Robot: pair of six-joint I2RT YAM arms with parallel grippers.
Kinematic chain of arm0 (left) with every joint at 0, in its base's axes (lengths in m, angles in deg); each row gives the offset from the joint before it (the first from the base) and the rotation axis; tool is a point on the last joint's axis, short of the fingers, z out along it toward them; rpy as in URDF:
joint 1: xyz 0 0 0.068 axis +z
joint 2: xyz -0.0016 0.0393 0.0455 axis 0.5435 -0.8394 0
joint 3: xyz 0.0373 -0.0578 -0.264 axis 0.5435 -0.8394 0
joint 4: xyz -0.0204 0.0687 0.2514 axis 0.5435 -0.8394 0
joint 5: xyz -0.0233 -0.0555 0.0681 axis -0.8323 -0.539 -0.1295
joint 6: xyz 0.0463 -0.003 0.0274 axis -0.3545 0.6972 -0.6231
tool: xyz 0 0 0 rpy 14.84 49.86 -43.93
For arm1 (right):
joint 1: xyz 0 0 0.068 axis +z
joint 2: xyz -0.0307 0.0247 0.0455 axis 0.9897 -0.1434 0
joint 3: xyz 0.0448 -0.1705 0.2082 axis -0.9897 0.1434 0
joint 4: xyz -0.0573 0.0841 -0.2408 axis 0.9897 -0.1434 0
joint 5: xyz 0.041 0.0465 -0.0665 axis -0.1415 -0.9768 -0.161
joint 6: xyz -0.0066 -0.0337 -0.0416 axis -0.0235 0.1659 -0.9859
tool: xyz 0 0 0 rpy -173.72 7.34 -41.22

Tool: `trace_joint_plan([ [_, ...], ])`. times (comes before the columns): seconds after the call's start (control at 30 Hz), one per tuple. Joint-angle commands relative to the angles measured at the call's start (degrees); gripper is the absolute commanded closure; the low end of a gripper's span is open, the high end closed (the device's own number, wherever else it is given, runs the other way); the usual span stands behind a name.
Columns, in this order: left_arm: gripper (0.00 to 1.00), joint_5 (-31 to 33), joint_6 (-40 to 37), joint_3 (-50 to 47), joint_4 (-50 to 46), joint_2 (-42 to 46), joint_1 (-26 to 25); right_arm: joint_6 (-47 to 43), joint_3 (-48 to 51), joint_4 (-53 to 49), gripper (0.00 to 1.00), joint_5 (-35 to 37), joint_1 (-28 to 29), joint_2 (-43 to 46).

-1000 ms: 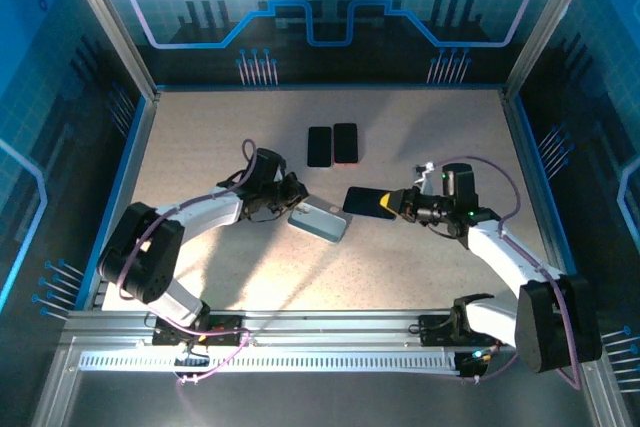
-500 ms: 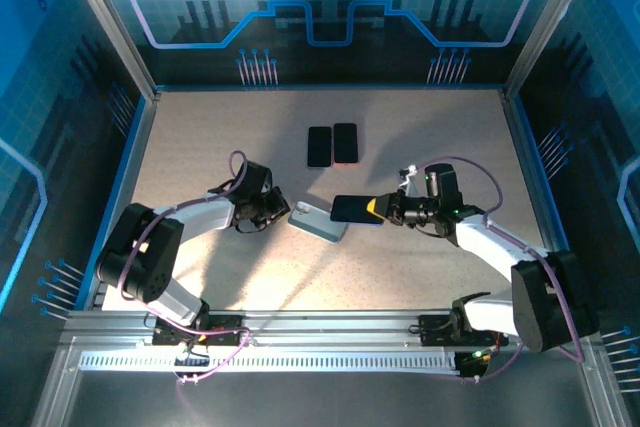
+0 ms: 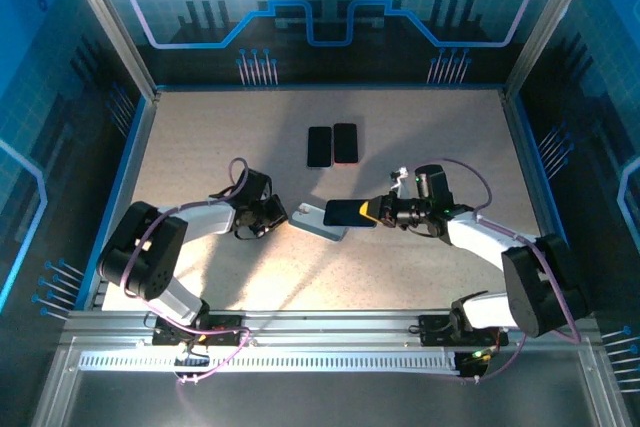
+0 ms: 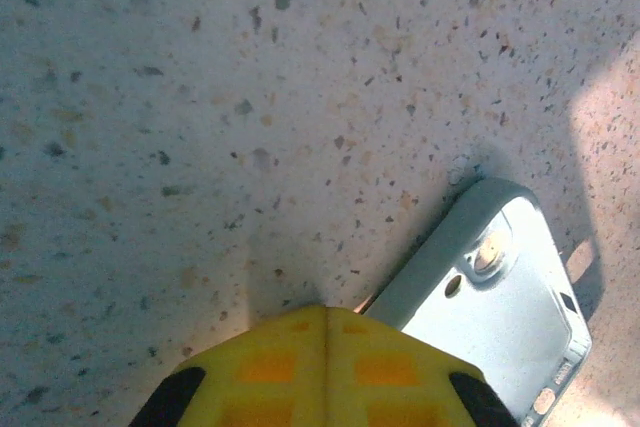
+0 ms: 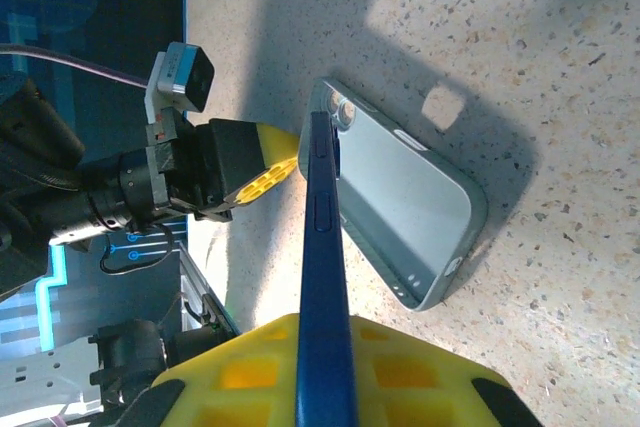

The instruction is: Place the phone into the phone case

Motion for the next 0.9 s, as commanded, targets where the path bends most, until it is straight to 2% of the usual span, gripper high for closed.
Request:
trace_joint_plan([
  [0.0,0.95,-0.8,1.6,-1.0,0.3,0.7,-1.8,0.6,-1.8,3.3,1.0,-1.6,1.2,-1.2],
  [0.4,0.94,-2.3,4.1,-2.8,1.7,4.0,-3.7,2.1,-2.8,6.3,1.0,-2.5,4.4,-6.0],
  [0.87,0.95,-0.3,4.9,-4.0,4.8,2.9,-3.6,10.9,-4.6,20.3,1.0,-1.9,8.1,-14.8],
])
